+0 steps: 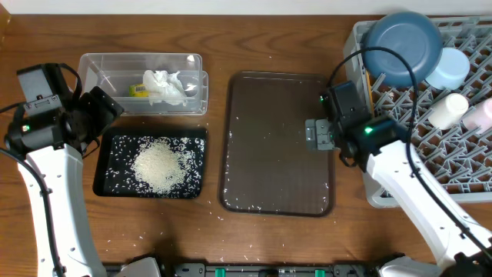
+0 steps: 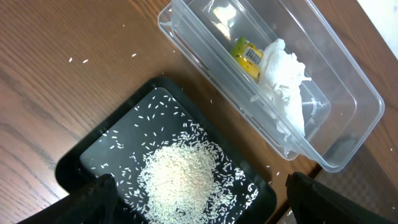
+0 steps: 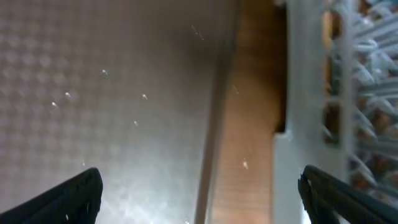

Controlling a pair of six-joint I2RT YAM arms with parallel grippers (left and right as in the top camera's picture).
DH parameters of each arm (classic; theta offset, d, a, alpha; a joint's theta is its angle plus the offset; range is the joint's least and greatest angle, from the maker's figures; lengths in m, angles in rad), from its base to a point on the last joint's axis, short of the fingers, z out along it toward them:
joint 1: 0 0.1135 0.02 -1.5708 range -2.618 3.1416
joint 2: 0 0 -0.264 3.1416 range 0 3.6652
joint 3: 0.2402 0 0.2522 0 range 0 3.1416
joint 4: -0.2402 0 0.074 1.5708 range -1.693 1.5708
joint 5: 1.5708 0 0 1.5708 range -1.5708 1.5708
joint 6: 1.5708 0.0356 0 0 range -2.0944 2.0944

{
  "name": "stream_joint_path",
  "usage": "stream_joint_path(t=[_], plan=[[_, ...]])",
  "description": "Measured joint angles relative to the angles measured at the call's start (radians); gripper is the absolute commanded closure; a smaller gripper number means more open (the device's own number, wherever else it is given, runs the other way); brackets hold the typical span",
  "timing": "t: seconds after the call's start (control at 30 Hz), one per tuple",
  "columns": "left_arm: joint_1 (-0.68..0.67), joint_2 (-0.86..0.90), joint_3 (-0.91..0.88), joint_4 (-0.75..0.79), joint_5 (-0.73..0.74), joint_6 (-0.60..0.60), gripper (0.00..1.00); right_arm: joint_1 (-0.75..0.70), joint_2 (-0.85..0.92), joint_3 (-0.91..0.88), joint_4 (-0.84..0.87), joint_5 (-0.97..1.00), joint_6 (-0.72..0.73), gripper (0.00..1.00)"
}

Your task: Sort waste into correct bins and load items into the dishwasher rack

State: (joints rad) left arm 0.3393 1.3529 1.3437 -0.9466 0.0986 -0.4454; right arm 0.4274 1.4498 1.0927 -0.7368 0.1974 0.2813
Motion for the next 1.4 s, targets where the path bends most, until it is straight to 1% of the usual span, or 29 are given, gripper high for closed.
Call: stream_joint_path(t=[0.17,0.3,0.6,0.7,0.83,0.97,1.17,1.3,1.4], plan=[[0.000,0.000,0.000,0.000,0.000,0.000,0.11,0.000,-0.028,-0.159,0.212,-0.089,-0.095,0.01],[0.000,0.000,0.000,0.000,0.000,0.000,0.11,0.000,-0.116,-0.285,0.314,-0.129,-0.125,0.01],[0.000,0.000,0.000,0.000,0.000,0.000,0.11,0.000,-0.462,-0.594,0.583,-0.163,-0.145,0.01],[0.000,0.000,0.000,-0.001,0.000,0.000,0.10,0.000,-0.605,-0.715,0.662,-0.167,-0.146,0.01],[0.000,0.000,0.000,0.000,0.000,0.000,0.11,0.000,-0.774,-0.839,0.734,-0.172,-0.149,0.01],[0.000,0.000,0.000,-0.001,0.000,0.000,0.11,-0.001,-0.901,-0.934,0.782,-0.173,-0.150,0.01],[0.000,0.000,0.000,-0.001,0.000,0.000,0.11,-0.023,-1.014,-1.032,0.789,-0.188,-0.150,0.01],[0.000,0.000,0.000,0.000,0.000,0.000,0.11,-0.035,-1.086,-1.063,0.793,-0.193,-0.150,0.01],[0.000,0.000,0.000,-0.001,0.000,0.000,0.10,-0.052,-1.147,-1.076,0.764,-0.207,-0.151,0.01]])
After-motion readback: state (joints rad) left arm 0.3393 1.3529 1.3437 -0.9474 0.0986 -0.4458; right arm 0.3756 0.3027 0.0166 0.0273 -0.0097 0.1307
